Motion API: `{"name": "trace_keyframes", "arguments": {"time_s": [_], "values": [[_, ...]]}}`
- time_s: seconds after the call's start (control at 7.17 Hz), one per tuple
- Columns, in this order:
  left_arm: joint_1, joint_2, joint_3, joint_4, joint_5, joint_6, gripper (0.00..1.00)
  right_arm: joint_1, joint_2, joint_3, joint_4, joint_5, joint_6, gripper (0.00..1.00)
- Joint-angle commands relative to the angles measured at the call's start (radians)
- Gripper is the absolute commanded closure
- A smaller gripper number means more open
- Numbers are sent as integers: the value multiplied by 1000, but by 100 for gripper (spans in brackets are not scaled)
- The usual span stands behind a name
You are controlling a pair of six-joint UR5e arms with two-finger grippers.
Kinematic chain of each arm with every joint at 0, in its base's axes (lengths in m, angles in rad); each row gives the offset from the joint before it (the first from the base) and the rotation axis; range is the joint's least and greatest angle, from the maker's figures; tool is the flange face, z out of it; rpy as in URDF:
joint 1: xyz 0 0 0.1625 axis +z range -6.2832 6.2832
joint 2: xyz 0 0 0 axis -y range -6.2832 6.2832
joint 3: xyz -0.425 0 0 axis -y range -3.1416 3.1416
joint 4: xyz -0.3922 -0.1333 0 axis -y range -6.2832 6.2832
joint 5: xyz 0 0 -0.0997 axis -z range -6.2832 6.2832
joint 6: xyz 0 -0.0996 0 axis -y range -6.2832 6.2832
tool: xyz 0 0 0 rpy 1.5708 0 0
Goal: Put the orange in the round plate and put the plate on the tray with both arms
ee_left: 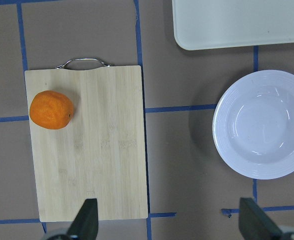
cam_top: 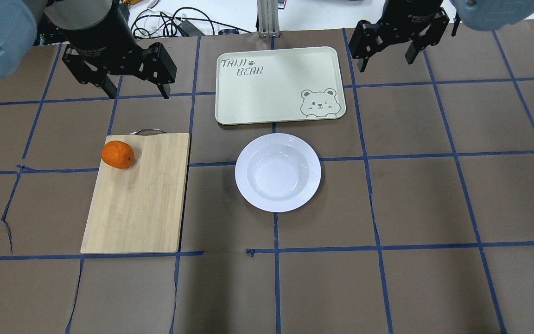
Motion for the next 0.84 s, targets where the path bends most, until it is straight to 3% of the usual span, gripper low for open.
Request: {"name": "trace_keyframes", "arguments": {"time_s": [0.0, 0.7], "values": [[0, 0, 1, 0, 0, 0, 0, -5, 0, -11, 3, -6, 0, 0], [6, 3, 1, -1, 3, 2, 0, -1, 0, -4, 0, 1, 1, 0]]}}
